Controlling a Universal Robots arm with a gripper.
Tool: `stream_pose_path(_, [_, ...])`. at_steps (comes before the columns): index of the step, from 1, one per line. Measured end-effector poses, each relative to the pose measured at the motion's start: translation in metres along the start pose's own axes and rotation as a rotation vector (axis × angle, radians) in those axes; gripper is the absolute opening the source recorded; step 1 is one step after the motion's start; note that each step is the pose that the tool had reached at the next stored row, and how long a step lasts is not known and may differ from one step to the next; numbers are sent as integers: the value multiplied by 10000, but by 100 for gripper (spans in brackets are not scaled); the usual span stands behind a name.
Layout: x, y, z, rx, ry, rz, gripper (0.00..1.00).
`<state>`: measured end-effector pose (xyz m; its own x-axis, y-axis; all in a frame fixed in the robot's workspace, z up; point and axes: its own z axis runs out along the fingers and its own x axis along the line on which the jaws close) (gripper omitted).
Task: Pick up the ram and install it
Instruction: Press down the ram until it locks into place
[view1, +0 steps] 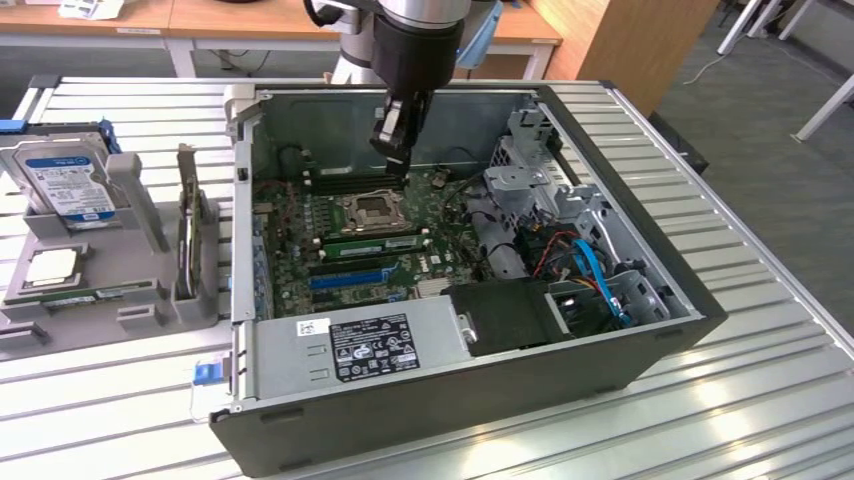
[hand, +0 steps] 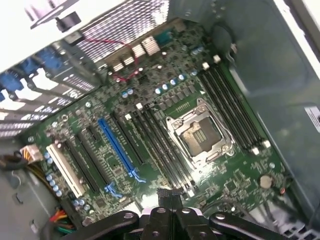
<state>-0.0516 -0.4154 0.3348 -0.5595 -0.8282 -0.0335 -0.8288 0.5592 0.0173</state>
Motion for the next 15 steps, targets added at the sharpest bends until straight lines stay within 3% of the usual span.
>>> stream_pose_path(15, [0, 0, 0, 91, -45, 2704, 10])
